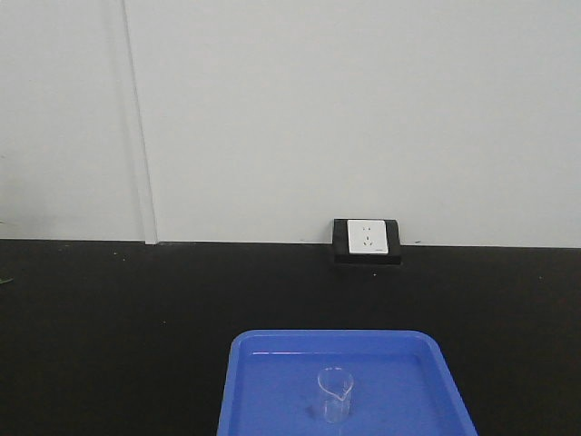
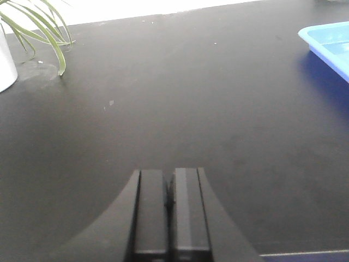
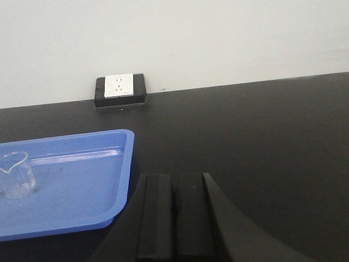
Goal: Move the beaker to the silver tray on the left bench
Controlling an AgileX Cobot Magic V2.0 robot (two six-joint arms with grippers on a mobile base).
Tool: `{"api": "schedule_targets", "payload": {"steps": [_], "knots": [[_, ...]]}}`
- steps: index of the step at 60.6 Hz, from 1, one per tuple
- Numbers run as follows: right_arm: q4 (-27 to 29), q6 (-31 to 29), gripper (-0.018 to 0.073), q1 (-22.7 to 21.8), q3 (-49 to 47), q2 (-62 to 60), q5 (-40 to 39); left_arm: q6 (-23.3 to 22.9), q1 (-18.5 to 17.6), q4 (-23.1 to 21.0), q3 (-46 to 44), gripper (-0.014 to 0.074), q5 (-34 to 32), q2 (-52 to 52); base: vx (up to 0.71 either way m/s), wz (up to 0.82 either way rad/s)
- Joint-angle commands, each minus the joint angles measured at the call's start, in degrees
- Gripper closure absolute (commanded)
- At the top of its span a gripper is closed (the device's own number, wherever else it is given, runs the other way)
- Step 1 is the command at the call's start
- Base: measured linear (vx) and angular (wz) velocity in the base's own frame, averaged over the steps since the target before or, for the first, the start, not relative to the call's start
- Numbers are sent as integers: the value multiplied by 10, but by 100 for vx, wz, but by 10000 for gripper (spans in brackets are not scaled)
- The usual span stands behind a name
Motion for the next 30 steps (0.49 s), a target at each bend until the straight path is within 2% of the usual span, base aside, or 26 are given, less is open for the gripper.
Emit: {"api": "schedule_targets", "payload": {"steps": [1,13,23,30], "knots": [[-4,-3,571,-2,3,-7,-48,-1,-3,-2,11,595,-43,-4,0,0],[-2,-3,571,-2,3,-7,-59,-1,-3,-2,11,595,-43,-4,0,0],[-7,-8,571,-2,-2,-7,-171,-1,-3,-2,11,595,-43,-4,0,0],[-6,-13,571,-2,-54,7,-199,-1,-3,-2,11,595,-43,-4,0,0]]}}
